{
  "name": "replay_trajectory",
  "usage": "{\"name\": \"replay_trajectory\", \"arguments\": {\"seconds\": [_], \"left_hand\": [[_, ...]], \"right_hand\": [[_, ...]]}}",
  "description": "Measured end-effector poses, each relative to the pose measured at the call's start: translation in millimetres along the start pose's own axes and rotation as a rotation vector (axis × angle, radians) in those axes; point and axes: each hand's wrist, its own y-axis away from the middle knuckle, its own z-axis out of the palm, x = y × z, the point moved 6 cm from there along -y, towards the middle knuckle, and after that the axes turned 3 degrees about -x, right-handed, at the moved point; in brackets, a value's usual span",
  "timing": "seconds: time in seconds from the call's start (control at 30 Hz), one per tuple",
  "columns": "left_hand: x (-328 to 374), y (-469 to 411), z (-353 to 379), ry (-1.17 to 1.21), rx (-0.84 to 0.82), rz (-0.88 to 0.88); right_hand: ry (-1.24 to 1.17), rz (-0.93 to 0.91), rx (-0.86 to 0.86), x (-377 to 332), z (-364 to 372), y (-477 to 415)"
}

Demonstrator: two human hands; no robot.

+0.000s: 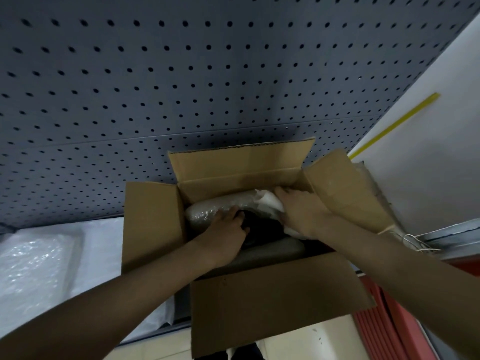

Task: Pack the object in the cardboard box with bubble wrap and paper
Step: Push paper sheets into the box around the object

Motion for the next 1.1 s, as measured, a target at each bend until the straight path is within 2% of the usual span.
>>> {"name": "replay_trajectory", "arguments": {"seconds": [0.27,0.33,0.57,0.7,0.77,0.93,1.1], "left_hand": [[6,-5,-2,-0.052,-0.005,-0.031],[5,-5,-2,-0.041,-0.008,-0.025],[4,-4,-4,-0.024,0.017,-0.004],[5,-5,-5,-0.049,0.036,-0.006],[5,-4,-5,-0.049,0.030,-0.006],[3,0,-4,-0.019,0.013,0.019],[-1,0,-4,-0.024,-0.001,0.049]], "right_hand": [[0.166,0.125,-0.243,7,22,-2],[0.136,0.133,-0.271,6,25,-15],[-0.042,0.193,-0.238,10,34,-21],[0.172,0.112,-0.130,11,11,0],[0.233,0.065,-0.148,9,11,2],[0.193,-0.025,-0.313,3,27,-20],[0.177,-0.028,-0.236,-3,31,-30]]}}
